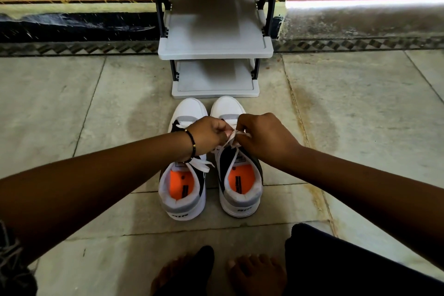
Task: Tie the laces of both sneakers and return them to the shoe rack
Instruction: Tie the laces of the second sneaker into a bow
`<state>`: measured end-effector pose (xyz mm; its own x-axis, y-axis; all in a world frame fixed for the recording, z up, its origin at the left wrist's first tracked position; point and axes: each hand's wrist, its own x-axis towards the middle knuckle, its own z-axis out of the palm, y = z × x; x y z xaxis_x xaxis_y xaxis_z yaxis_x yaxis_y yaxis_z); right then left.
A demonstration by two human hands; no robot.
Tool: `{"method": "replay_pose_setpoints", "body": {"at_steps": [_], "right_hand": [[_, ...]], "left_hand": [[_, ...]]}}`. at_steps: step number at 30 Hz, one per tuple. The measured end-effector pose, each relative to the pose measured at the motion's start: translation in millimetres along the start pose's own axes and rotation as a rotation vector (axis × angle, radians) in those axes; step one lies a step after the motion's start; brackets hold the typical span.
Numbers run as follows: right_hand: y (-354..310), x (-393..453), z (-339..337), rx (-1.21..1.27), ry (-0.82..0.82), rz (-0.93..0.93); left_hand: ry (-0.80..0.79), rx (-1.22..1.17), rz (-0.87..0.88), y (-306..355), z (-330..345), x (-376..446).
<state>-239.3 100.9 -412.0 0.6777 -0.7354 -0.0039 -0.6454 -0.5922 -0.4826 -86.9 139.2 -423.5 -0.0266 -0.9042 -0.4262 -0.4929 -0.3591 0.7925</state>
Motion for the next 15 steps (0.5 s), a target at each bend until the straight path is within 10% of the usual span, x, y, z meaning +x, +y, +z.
{"method": "replay_pose_setpoints", "body": {"at_steps": [8, 15], "right_hand": [[8.4, -10.4, -14.5, 0.108, -0.038, 0.006], [29.4, -25.4, -19.6, 0.203, -0.15, 0.204]], "left_hand": [[0.27, 0.686, 0.268, 12.4, -19.6, -6.0], [0.263, 0.686, 0.17, -10.9, -30.4, -17.8]]}}
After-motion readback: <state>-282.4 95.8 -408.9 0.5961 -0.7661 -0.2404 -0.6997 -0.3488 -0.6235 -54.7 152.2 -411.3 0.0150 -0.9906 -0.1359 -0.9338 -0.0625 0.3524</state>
